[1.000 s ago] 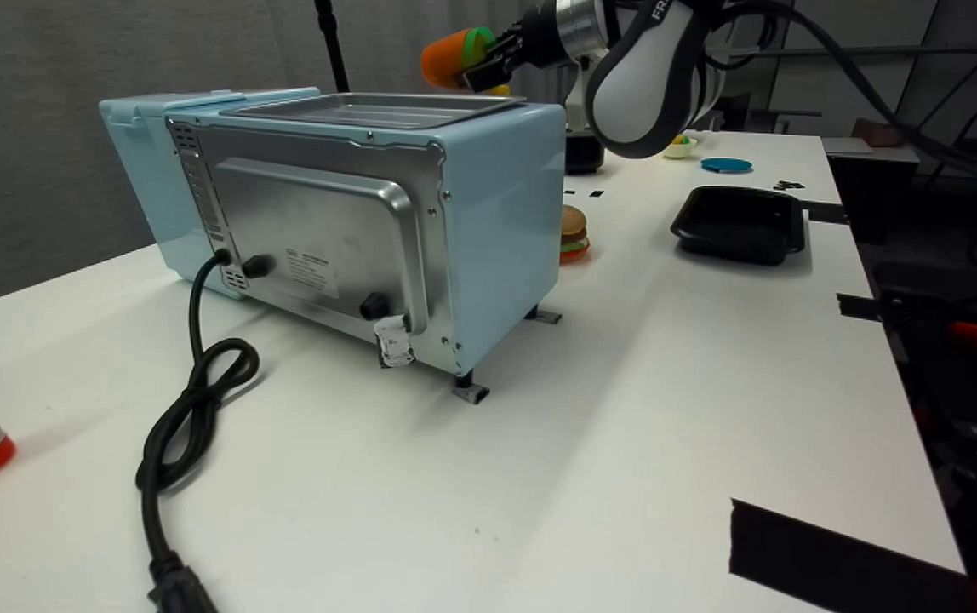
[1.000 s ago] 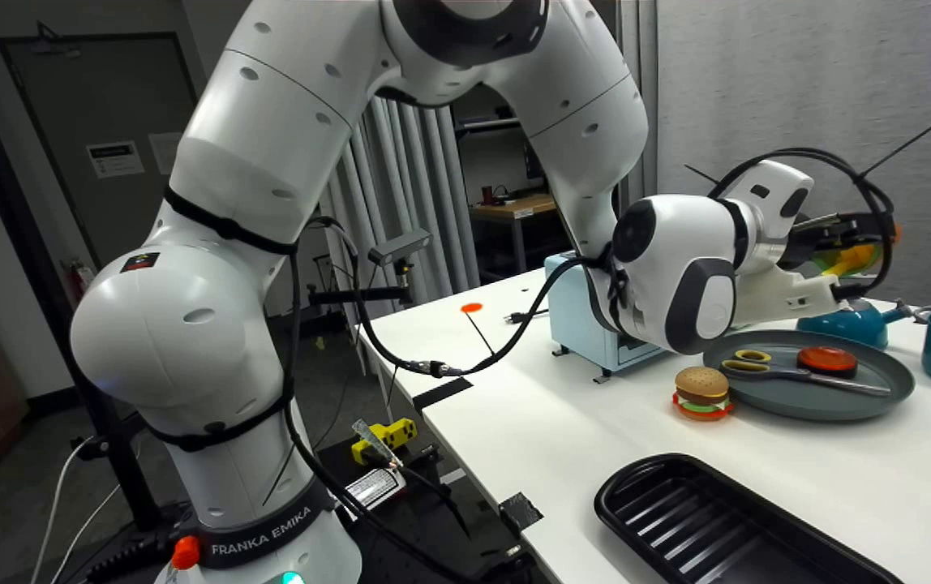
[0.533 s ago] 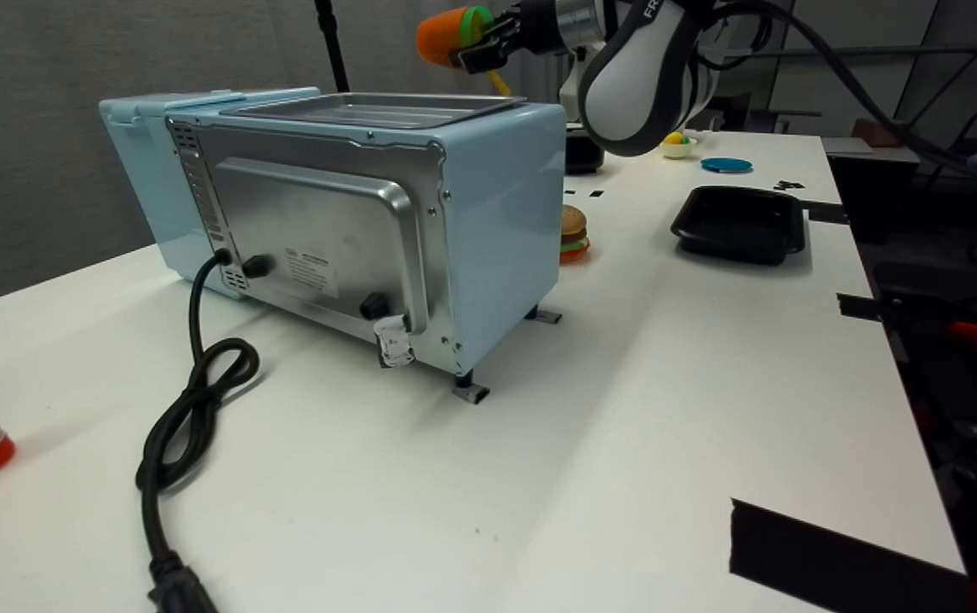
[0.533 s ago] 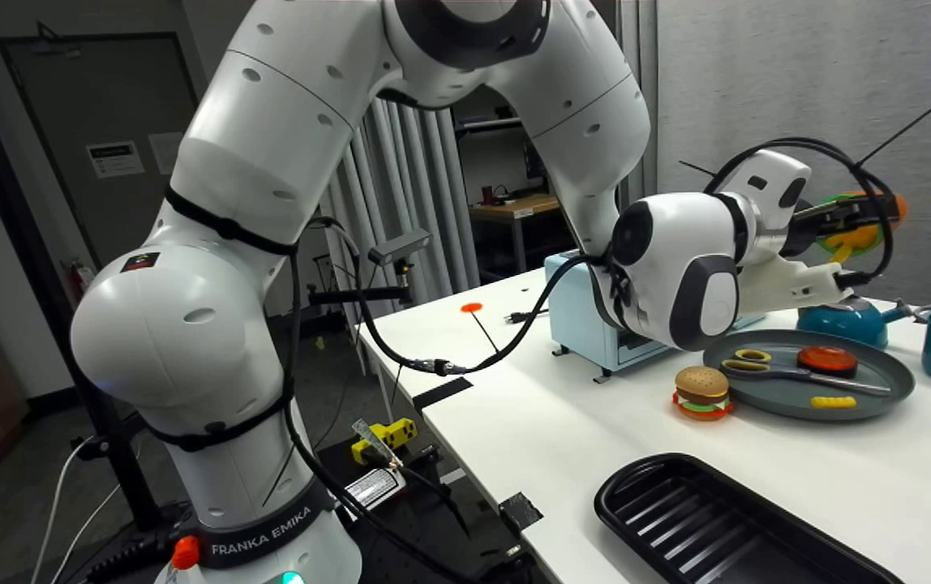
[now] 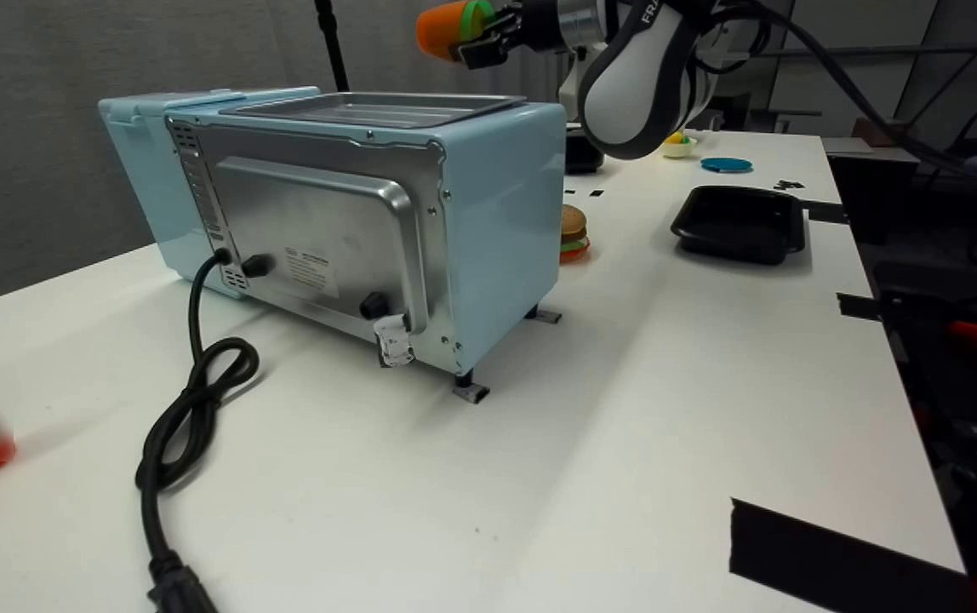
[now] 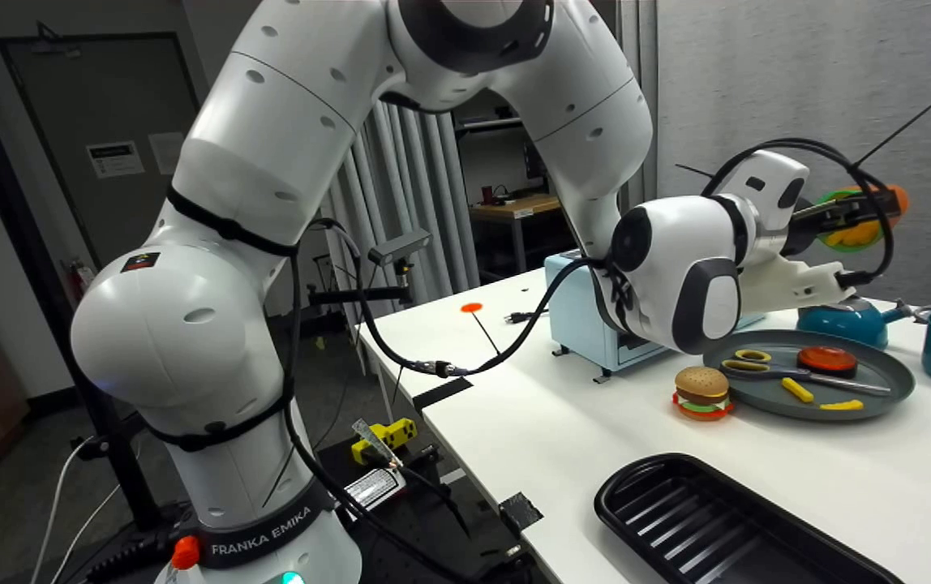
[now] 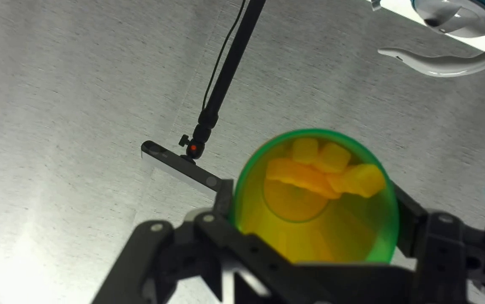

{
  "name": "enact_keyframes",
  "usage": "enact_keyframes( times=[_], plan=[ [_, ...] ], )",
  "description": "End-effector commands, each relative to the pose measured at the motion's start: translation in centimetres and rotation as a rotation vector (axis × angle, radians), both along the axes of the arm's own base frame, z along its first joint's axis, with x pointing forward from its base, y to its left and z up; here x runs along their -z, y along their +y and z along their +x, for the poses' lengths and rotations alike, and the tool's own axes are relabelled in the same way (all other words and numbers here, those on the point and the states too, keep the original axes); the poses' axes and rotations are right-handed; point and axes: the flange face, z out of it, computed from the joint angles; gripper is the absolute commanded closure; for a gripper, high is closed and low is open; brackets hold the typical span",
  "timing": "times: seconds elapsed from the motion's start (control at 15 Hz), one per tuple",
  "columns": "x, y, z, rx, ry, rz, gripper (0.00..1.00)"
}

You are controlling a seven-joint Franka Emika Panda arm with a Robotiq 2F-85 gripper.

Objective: Pour the fries out of the green cup onto the plate

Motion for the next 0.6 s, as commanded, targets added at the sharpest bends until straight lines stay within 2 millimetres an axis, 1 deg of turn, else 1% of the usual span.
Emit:
enact_keyframes(
  times=[0.0, 0.07, 0.13, 0.2, 0.27, 0.4, 0.53],
  plan=[
    [-0.09, -0.34, 0.35, 0.011, -0.04, -0.026, 0.42],
    [-0.13, -0.24, 0.21, -0.003, -0.058, -0.037, 0.42],
    [-0.19, -0.37, 0.54, 0.014, -0.045, -0.029, 0.42],
    [-0.19, -0.32, 0.47, 0.013, -0.033, -0.024, 0.42],
    [-0.05, -0.05, -0.01, -0.014, -0.052, -0.039, 0.42],
    [-0.25, -0.31, 0.64, 0.019, -0.029, -0.02, 0.42],
    [-0.32, -0.08, 0.38, 0.007, -0.05, -0.026, 0.42]
  ],
)
